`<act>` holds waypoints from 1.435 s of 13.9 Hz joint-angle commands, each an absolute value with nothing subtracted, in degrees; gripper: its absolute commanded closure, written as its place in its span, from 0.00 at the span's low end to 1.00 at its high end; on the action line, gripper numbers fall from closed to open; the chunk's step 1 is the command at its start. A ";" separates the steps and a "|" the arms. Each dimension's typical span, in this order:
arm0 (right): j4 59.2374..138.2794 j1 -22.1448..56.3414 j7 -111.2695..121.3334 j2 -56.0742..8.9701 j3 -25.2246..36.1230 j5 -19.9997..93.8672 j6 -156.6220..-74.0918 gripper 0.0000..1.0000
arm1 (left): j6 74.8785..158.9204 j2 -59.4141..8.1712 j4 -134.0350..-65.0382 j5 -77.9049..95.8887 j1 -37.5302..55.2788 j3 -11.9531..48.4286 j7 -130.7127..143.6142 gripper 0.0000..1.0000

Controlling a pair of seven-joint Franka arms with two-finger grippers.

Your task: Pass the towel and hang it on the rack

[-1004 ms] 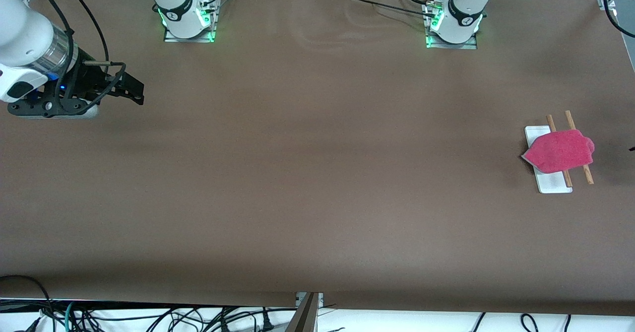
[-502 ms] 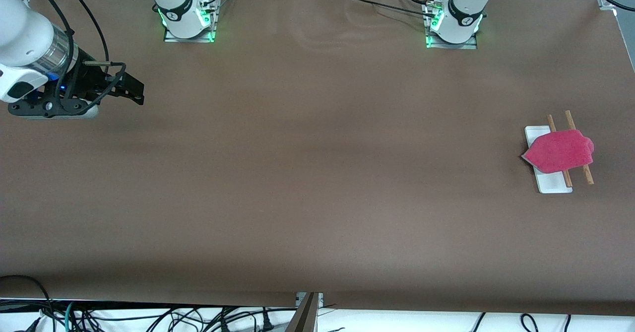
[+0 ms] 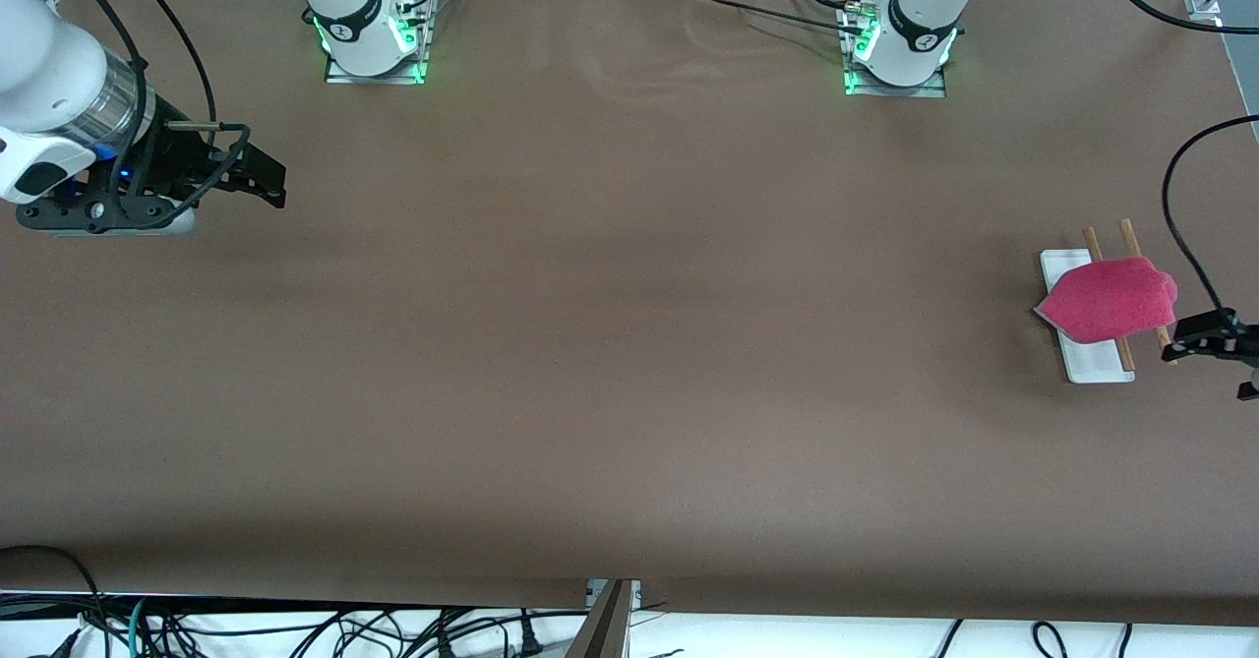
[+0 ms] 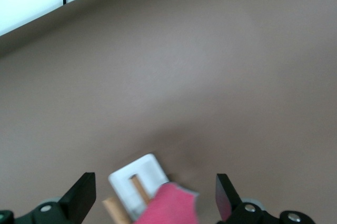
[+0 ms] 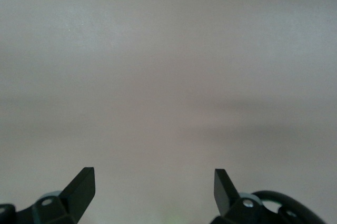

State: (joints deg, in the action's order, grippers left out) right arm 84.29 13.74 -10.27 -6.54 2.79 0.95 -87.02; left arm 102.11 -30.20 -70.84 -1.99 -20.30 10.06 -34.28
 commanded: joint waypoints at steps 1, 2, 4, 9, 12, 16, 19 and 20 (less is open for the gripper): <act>84.02 13.80 -10.99 -6.42 2.72 0.79 -86.48 0.00 | 100.72 -20.07 -80.38 -1.32 -15.93 8.79 -21.66 0.00; 84.02 13.80 -10.90 -6.50 2.72 0.79 -86.48 0.00 | 100.64 -16.65 -83.46 -1.32 -14.26 8.70 -17.44 0.00; 84.02 13.80 -10.90 -6.42 2.72 0.79 -86.57 0.00 | 100.46 -10.93 -88.39 -1.32 -10.39 7.13 -10.14 0.00; 83.94 13.80 -10.99 -6.42 2.72 0.79 -86.66 0.00 | 100.37 4.37 -102.72 -1.14 -0.80 2.29 1.94 0.00; 83.94 13.80 -10.99 -6.42 2.64 0.88 -86.92 0.00 | 100.46 5.89 -104.24 1.39 0.44 2.20 1.84 0.00; 83.94 13.80 -10.99 -6.42 2.72 0.88 -86.66 0.00 | 97.31 4.32 -101.09 3.96 6.59 -5.36 2.11 0.00; 84.02 13.80 -10.99 -6.42 2.64 0.88 -86.66 0.00 | 93.89 2.47 -98.46 0.11 6.50 -5.19 2.11 0.00; 84.02 13.80 -10.99 -6.42 2.64 0.88 -86.66 0.00 | 92.65 1.42 -96.44 -0.52 6.76 -5.10 2.11 0.00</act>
